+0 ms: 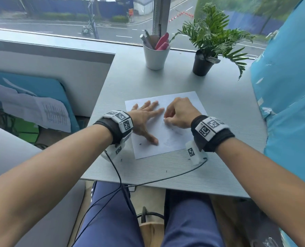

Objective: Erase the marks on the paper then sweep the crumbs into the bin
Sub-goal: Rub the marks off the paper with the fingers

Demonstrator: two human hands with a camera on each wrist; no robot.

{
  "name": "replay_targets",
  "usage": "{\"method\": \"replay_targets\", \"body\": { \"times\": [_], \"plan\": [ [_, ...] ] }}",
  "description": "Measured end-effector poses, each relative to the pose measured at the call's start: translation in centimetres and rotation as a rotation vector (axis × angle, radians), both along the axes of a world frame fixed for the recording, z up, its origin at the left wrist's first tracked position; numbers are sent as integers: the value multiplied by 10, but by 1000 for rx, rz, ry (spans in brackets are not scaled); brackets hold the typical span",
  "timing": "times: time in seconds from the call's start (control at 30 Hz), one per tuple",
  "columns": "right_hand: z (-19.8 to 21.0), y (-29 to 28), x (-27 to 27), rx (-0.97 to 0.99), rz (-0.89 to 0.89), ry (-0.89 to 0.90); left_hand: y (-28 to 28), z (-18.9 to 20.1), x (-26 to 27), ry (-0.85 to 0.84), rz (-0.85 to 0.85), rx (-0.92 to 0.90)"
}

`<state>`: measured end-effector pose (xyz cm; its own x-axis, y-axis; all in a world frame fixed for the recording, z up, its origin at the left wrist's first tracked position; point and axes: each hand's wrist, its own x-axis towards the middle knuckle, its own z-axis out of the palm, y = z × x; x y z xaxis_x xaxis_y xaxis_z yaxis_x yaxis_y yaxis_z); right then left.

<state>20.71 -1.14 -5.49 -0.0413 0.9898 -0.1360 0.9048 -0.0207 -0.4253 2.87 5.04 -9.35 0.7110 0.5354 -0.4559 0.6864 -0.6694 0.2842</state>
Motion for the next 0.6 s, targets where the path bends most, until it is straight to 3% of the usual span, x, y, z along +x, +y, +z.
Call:
{"method": "replay_targets", "body": {
  "times": [0.17,0.3,0.5,0.6],
  "plan": [
    [-4,9,-4,51,-60,21,-1,7,4,49,22,-7],
    [-5,-19,-34,-102,190,45,-3,12,10,95,25,-16],
    [3,27,16,16,-66,-36,-2,11,10,90,37,-11],
    [-2,-3,-15,-57,92,45,-3,11,13,111,35,-7]
  ]
}}
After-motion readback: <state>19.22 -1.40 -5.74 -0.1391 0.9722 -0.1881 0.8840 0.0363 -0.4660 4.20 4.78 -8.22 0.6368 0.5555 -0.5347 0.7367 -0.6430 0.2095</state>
